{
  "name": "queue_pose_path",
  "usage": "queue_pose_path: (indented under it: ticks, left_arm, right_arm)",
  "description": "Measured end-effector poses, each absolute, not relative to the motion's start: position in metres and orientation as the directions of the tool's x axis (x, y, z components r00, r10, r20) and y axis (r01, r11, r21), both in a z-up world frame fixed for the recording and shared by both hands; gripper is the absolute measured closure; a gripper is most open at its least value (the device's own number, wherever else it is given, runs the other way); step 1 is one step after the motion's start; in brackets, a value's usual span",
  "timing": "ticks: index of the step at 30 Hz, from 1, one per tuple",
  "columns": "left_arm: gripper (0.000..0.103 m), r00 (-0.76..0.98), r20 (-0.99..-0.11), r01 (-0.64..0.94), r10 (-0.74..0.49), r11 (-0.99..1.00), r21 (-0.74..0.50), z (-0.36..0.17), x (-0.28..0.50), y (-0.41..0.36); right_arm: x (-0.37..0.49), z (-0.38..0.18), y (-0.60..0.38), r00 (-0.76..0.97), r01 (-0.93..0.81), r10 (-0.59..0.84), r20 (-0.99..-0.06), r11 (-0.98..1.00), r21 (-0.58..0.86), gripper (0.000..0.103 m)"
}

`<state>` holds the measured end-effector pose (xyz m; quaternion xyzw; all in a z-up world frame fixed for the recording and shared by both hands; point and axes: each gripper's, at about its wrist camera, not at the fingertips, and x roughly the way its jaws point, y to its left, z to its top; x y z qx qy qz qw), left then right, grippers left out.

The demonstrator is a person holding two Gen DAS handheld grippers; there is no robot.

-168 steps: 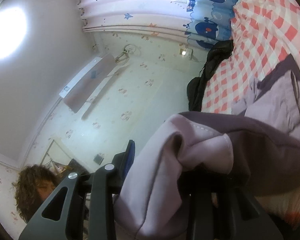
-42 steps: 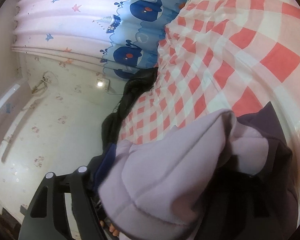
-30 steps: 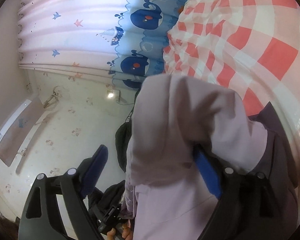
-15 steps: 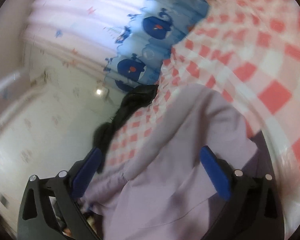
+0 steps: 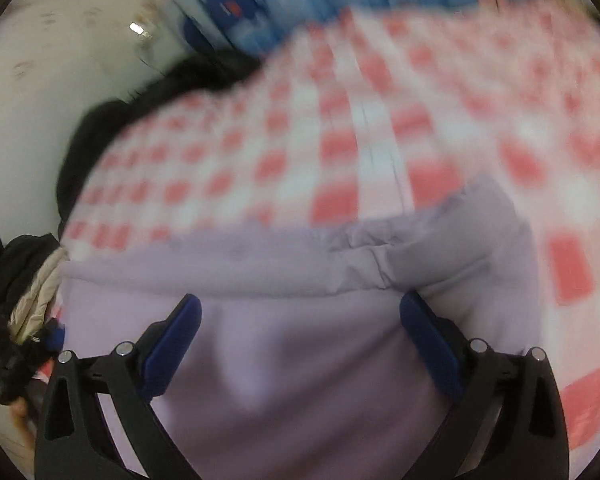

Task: Fold large clothes
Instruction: 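Lower the folded jacket onto the bed and release with both grippers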

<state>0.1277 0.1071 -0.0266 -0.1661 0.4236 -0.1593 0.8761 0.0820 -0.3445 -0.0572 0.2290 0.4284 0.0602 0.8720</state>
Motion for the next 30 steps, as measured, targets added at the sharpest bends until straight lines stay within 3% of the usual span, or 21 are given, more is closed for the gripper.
queue_pose_path:
  ticks: [4,7,10,13,15,21,26,28,30]
  left_arm:
    - [0.012,0.652,-0.617,0.140,-0.441,0.869,-0.474,-0.002,0.120,0.115]
    - [0.012,0.703,-0.584,0.166,-0.406,0.892,-0.420,0.012,0.118,0.107]
    - [0.012,0.681,-0.631,0.134,-0.370,0.911,-0.390,-0.001,0.128,0.102]
    - [0.012,0.671,-0.666,0.106,-0.327,0.930,-0.351,-0.015,0.136,0.099]
    - [0.012,0.673,-0.678,0.100,-0.297,0.944,-0.314,-0.019,0.137,0.096]
    - [0.012,0.684,-0.695,0.092,-0.222,0.971,-0.221,-0.026,0.131,0.088]
    - [0.012,0.689,-0.692,0.099,-0.217,0.973,-0.207,-0.023,0.127,0.085]
    - [0.012,0.689,-0.690,0.097,-0.220,0.972,-0.213,-0.022,0.126,0.085]
    - [0.012,0.698,-0.678,0.100,-0.230,0.969,-0.226,-0.018,0.124,0.086]
  right_arm:
    - [0.082,-0.051,-0.330,0.602,0.099,0.226,-0.766,0.931,0.352,0.007]
    - [0.080,-0.023,-0.319,0.665,0.033,0.214,-0.715,0.949,0.314,0.007]
    - [0.094,-0.010,-0.313,0.701,0.025,0.154,-0.696,0.971,0.240,0.007]
    - [0.127,-0.043,-0.326,0.622,0.091,0.126,-0.772,0.968,0.232,0.007]
    - [0.137,-0.071,-0.337,0.576,0.111,0.186,-0.796,0.947,0.302,0.007]
    - [0.137,-0.054,-0.329,0.588,0.132,0.133,-0.798,0.957,0.257,0.007]
    - [0.140,-0.009,-0.269,0.659,-0.047,0.259,-0.706,0.951,0.305,0.007]
    - [0.156,-0.016,-0.233,0.620,-0.113,0.305,-0.723,0.947,0.302,0.007]
    - [0.175,-0.046,-0.206,0.552,-0.123,0.238,-0.799,0.971,0.205,0.007]
